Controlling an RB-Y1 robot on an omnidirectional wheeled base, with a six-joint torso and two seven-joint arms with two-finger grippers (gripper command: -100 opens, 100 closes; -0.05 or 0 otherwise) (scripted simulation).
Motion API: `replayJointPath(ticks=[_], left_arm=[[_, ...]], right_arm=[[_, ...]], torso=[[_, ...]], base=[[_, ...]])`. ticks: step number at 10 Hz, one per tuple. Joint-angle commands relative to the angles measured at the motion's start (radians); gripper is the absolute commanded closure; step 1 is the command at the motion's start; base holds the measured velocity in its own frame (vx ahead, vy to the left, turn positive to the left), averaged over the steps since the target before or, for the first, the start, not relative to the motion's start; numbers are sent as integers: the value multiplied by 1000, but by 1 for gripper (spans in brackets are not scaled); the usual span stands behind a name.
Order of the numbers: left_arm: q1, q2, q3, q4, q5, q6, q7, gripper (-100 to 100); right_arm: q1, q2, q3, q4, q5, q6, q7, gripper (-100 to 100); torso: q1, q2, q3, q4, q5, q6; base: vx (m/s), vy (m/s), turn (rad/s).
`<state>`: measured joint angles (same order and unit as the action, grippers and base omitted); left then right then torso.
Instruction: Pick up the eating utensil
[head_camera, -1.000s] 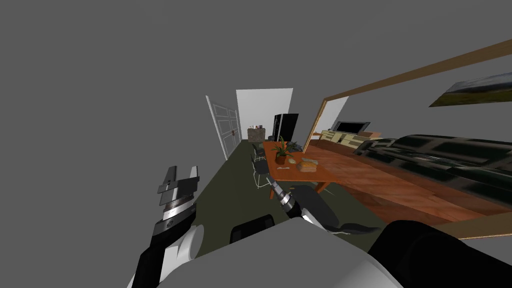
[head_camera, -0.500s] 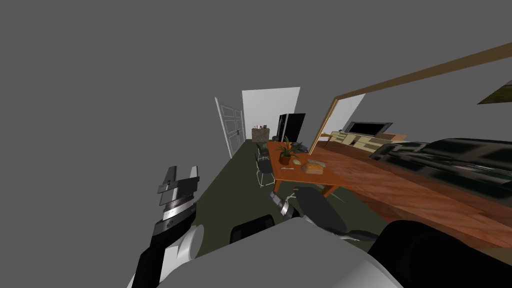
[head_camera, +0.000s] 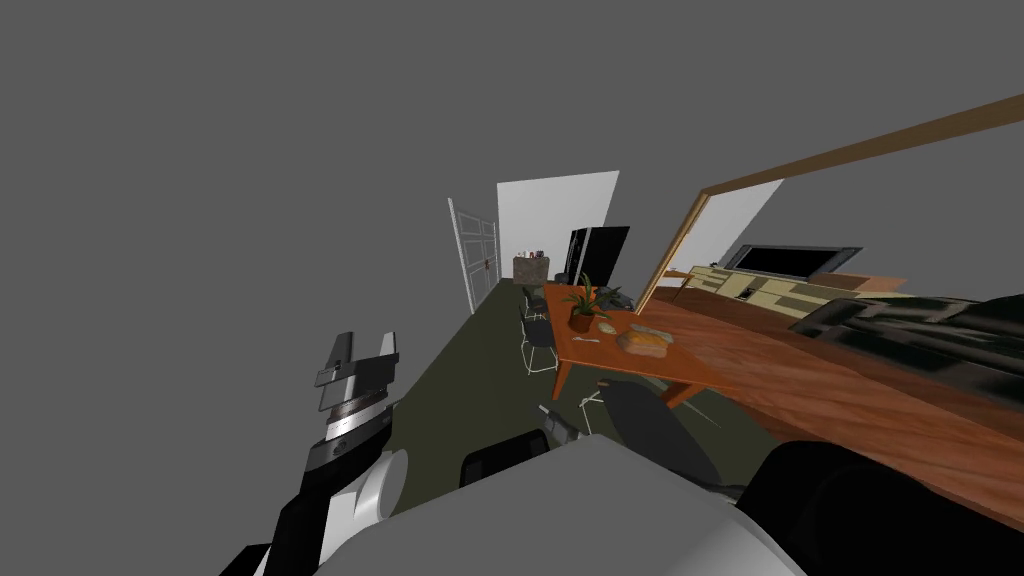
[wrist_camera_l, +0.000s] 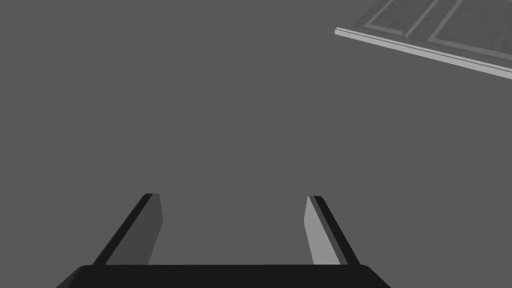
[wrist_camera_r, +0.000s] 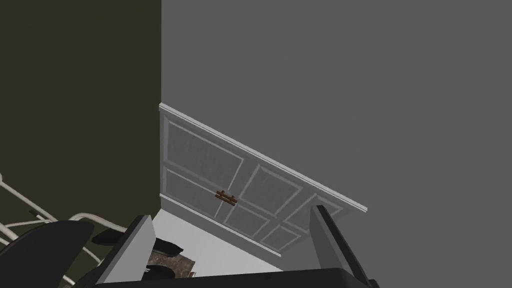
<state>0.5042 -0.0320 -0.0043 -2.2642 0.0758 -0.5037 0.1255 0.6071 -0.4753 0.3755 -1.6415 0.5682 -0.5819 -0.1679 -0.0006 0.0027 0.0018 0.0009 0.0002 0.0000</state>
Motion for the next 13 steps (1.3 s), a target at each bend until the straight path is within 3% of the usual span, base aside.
replayJointPath(ticks=[1, 2, 4, 7, 9, 10, 12, 13], left_arm=[[0, 0, 0, 0, 0, 0, 0, 0], [0, 0, 0, 0, 0, 0, 0, 0], [0, 0, 0, 0, 0, 0, 0, 0], [0, 0, 0, 0, 0, 0, 0, 0], [0, 0, 0, 0, 0, 0, 0, 0], [0, 0, 0, 0, 0, 0, 0, 0], [0, 0, 0, 0, 0, 0, 0, 0], [0, 0, 0, 0, 0, 0, 0, 0]], right_arm=[[-12, -20, 13, 50, 16, 6, 1, -100], [-11, -60, 42, 90, 52, 13, 10, -100], [-11, -60, 42, 120, 52, 13, 10, -100], [-12, -140, 102, 213, 121, 30, 33, -100], [-12, -140, 102, 248, 121, 30, 33, -100], [-15, -181, 131, 279, 155, 40, 45, -100], [-15, -181, 131, 312, 155, 40, 45, -100], [-20, -222, 160, 356, 186, 49, 59, -100]], torso=[[0, 0, 0, 0, 0, 0], [-1, -1, 0, 0, 0, 1], [-1, -1, -1, 0, 0, 1], [-2, -1, -1, 0, 0, 1], [-2, -2, -1, 0, 0, 1], [-2, -2, -1, 0, -1, 1], [-2, -3, -1, 0, 0, 1], [-2, -2, -1, 0, 0, 1]], base=[[-19, 24, 116], [-12, 33, 202], [-9, 16, 49], [-1, 18, 181], [3, 6, 67], [12, 9, 200], [9, 2, 57], [17, 7, 216]])
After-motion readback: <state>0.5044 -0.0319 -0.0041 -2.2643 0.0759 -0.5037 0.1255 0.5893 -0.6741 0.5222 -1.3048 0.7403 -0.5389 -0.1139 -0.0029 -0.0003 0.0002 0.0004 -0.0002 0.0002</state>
